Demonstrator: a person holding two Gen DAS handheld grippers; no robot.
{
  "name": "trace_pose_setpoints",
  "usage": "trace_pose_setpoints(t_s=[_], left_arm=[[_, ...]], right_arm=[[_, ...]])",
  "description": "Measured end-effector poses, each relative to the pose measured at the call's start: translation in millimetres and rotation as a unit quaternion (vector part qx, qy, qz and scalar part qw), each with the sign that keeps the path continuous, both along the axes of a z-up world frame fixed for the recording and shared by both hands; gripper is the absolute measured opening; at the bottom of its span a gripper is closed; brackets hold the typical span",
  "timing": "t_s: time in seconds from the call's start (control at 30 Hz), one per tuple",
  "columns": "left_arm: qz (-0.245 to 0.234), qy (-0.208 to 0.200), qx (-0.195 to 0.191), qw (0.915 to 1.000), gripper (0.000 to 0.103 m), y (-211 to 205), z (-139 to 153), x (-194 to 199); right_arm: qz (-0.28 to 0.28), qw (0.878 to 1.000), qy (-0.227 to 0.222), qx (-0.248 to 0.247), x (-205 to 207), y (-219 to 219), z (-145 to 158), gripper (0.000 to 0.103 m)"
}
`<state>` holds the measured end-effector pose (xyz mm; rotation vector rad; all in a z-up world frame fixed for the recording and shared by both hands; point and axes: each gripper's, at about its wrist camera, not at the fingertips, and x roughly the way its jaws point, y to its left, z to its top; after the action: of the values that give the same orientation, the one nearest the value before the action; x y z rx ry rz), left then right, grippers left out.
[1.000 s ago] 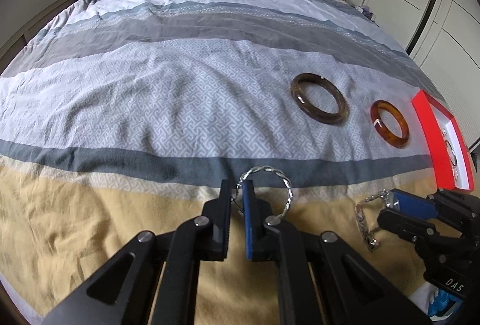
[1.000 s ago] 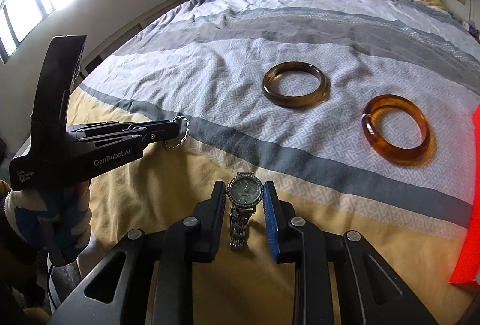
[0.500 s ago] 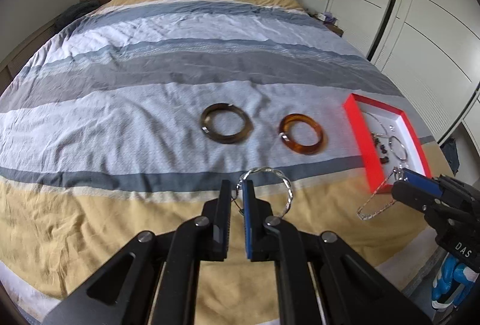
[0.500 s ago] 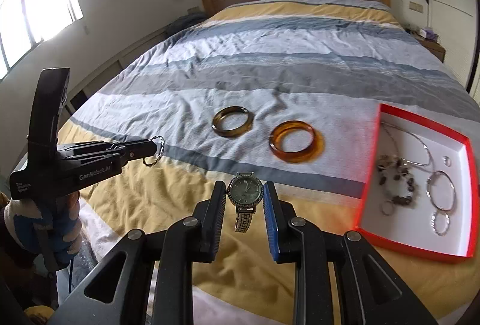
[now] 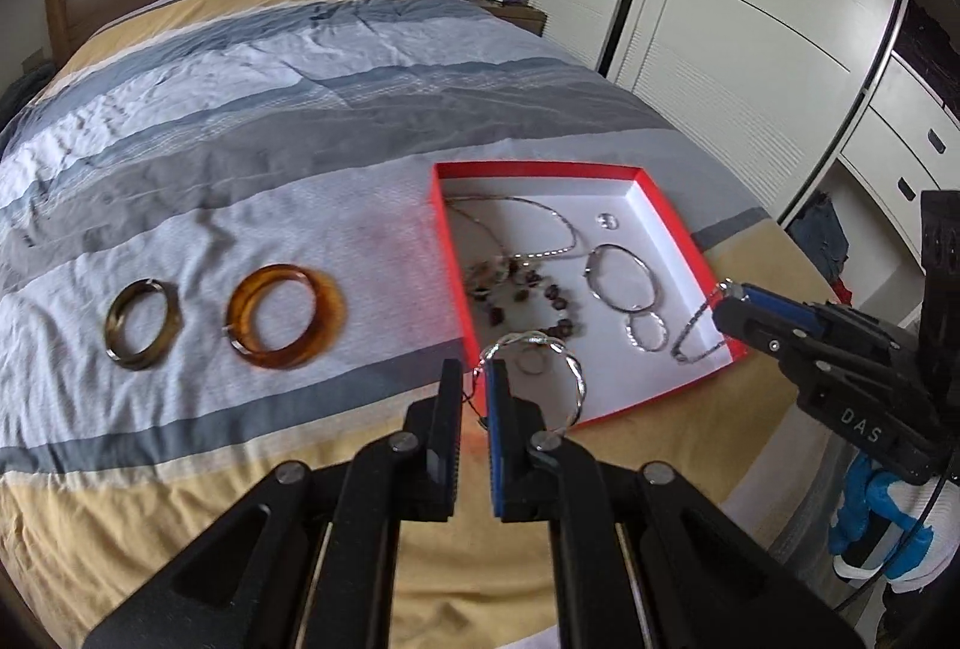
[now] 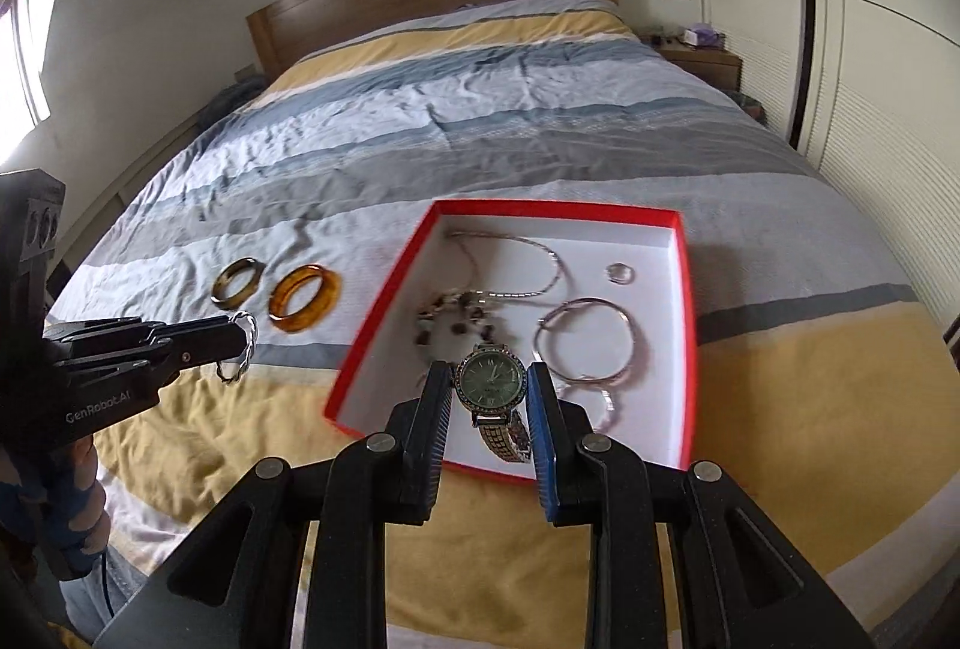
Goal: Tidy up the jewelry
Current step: 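Open left tool to drop hoop while right tool releases watch into box, then withdraw both open tools from the box toward the two bangles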
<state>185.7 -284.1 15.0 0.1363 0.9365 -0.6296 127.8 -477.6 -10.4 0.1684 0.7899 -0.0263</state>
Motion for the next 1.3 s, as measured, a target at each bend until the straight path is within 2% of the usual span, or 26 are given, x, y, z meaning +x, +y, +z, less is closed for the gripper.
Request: trace_pose_setpoints(t_s=[0.13,0.27,0.47,0.7,0.8,0.87,1.0,1.17,1.3], left_arm=[[-0.012,0.015,0.014,0.9997,0.007,-40,-18,12],[-0.011,0.035,0.038,0.9986,0.007,-62,-44,22],[-0.014,0.054,0.063,0.9964,0.007,-67,-71,26],[-0.017,0.053,0.069,0.9961,0.008,-70,-76,24],[-0.015,0.055,0.068,0.9961,0.008,-69,-76,23],[-0.015,0.055,0.067,0.9961,0.009,-69,-74,21],[-0.014,0.048,0.064,0.9967,0.02,-65,-63,12],[-0.007,0.02,0.051,0.9985,0.025,-51,-31,-9],[0.003,-0.018,0.044,0.9989,0.031,-32,5,-35]], right_arm=[[-0.013,1.0,0.015,0.0,11,-21,-18,0.025],[-0.009,0.999,0.039,0.0,25,-27,-39,0.025],[0.0,0.997,0.077,-0.001,38,-27,-65,0.025],[0.001,0.994,0.106,-0.019,43,-24,-78,0.026],[-0.004,0.994,0.111,-0.021,41,-25,-78,0.027],[-0.012,0.993,0.112,-0.021,38,-28,-77,0.032],[-0.021,0.994,0.103,-0.02,28,-29,-64,0.035],[-0.033,0.996,0.078,-0.023,8,-25,-33,0.039],[-0.038,0.998,0.05,-0.024,-15,-12,-1,0.042]])
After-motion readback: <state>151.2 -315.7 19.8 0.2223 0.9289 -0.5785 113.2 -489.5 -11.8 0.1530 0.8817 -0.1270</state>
